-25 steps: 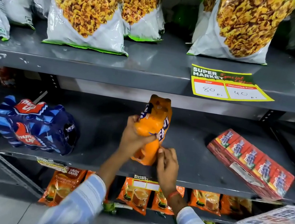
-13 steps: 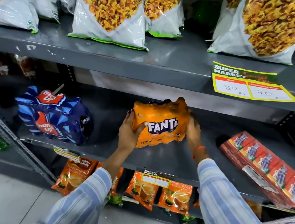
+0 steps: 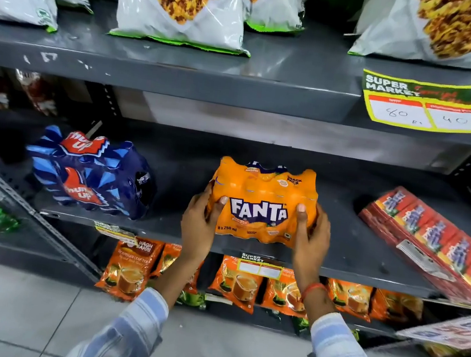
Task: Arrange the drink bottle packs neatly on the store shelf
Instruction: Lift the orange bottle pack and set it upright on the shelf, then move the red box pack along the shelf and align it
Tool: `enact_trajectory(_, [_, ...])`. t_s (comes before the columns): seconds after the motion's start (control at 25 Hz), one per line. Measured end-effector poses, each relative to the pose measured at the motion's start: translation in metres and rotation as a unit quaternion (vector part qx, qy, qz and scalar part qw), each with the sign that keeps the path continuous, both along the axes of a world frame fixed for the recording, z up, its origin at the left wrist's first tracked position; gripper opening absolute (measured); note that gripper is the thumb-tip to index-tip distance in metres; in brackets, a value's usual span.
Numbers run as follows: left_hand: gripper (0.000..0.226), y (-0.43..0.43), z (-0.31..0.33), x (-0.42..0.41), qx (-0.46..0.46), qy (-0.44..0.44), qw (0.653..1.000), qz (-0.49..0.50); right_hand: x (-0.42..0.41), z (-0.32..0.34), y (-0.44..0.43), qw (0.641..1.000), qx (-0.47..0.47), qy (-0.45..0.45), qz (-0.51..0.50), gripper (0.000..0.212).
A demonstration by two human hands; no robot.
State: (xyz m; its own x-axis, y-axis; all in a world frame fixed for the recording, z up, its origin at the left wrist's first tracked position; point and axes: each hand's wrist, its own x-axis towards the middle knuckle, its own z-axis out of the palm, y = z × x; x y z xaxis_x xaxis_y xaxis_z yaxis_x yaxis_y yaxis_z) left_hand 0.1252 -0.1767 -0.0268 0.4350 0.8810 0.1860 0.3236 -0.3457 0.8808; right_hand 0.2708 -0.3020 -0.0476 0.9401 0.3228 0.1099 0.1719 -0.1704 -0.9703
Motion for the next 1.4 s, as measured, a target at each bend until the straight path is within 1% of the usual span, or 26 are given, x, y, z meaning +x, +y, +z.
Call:
enact_trajectory(0.08, [0.054, 0.000, -0.002, -0.003, -0.011, -0.005, 1.000, -0.006, -0.006, -0.001, -0.004, 1.000, 0.001, -0.002, -0.004, 0.062])
enact_trajectory(0.16, [0.049, 0.000, -0.001, -0.003, -0.019, -0.007, 1.000, -0.008, -0.008, 0.001, -0.005, 1.000, -0.001, 0.002, -0.005, 0.061])
enact_trajectory(0.24, [0.053, -0.002, 0.000, -0.004, -0.013, -0.008, 1.000, -0.005, -0.010, 0.004, -0.005, 1.000, -0.006, 0.003, -0.011, 0.061])
enact_trajectory(0.32, [0.063, -0.004, 0.001, -0.005, -0.014, -0.004, 1.000, -0.005, -0.013, 0.004, -0.007, 1.000, -0.013, -0.006, -0.020, 0.061])
enact_trajectory(0.36, [0.063, -0.004, 0.001, -0.005, -0.017, -0.002, 1.000, -0.008, -0.014, 0.004, -0.009, 1.000, -0.014, -0.011, -0.025, 0.060])
enact_trajectory(0.48, [0.053, -0.006, -0.001, -0.003, -0.014, -0.003, 1.000, -0.016, -0.014, 0.002, -0.016, 0.999, -0.012, -0.016, -0.032, 0.060])
enact_trajectory(0.56, [0.055, -0.010, -0.002, -0.001, -0.022, 0.000, 1.000, -0.013, -0.011, 0.003, -0.020, 1.000, -0.009, -0.012, -0.016, 0.062])
enact_trajectory(0.6, [0.061, -0.016, -0.001, 0.000, -0.023, 0.008, 1.000, -0.001, -0.010, 0.004, -0.022, 1.000, 0.001, -0.005, -0.005, 0.061])
enact_trajectory(0.64, [0.071, -0.025, 0.001, 0.004, -0.005, 0.023, 1.000, 0.021, -0.006, 0.007, -0.024, 1.000, 0.015, 0.001, 0.004, 0.058])
enact_trajectory(0.68, [0.079, -0.036, 0.006, 0.009, 0.040, 0.043, 0.997, 0.048, -0.001, 0.012, -0.026, 1.000, 0.024, -0.001, 0.008, 0.055])
enact_trajectory(0.72, [0.082, -0.051, 0.014, 0.020, 0.105, 0.062, 0.990, 0.069, 0.009, 0.018, -0.030, 1.000, 0.024, -0.016, 0.007, 0.051])
enact_trajectory(0.8, [0.080, -0.086, 0.029, 0.050, 0.220, 0.081, 0.970, 0.069, 0.038, 0.032, -0.043, 0.997, 0.004, -0.076, 0.005, 0.045])
enact_trajectory(0.84, [0.077, -0.105, 0.034, 0.070, 0.252, 0.082, 0.963, 0.057, 0.054, 0.040, -0.054, 0.994, -0.008, -0.108, 0.006, 0.044])
enact_trajectory(0.92, [0.073, -0.141, 0.039, 0.111, 0.277, 0.079, 0.957, 0.023, 0.086, 0.052, -0.078, 0.987, -0.020, -0.158, 0.006, 0.043])
enact_trajectory(1.0, [0.070, -0.179, 0.034, 0.158, 0.279, 0.081, 0.957, -0.025, 0.124, 0.058, -0.114, 0.980, -0.038, -0.194, -0.001, 0.044])
enact_trajectory(1.08, [0.069, -0.209, 0.021, 0.196, 0.250, 0.091, 0.960, -0.083, 0.160, 0.054, -0.152, 0.973, -0.088, -0.214, -0.005, 0.046])
enact_trajectory(1.16, [0.068, -0.226, 0.005, 0.231, 0.177, 0.116, 0.968, -0.134, 0.191, 0.040, -0.191, 0.959, -0.183, -0.216, -0.031, 0.048])
enact_trajectory(1.2, [0.066, -0.229, -0.003, 0.247, 0.119, 0.135, 0.971, -0.155, 0.203, 0.030, -0.207, 0.948, -0.237, -0.207, -0.044, 0.051])
enact_trajectory(1.28, [0.057, -0.230, -0.011, 0.275, -0.036, 0.162, 0.971, -0.174, 0.219, 0.009, -0.233, 0.933, -0.315, -0.165, -0.050, 0.062])
enact_trajectory(1.32, [0.050, -0.230, -0.011, 0.288, -0.105, 0.168, 0.965, -0.174, 0.226, 0.001, -0.241, 0.932, -0.328, -0.147, -0.045, 0.067])
enact_trajectory(1.36, [0.047, -0.230, -0.011, 0.296, -0.151, 0.159, 0.962, -0.165, 0.230, -0.005, -0.246, 0.935, -0.325, -0.138, -0.037, 0.070])
enact_trajectory(1.4, [0.049, -0.232, -0.012, 0.303, -0.178, 0.142, 0.963, -0.147, 0.232, -0.009, -0.248, 0.939, -0.314, -0.136, -0.030, 0.071])
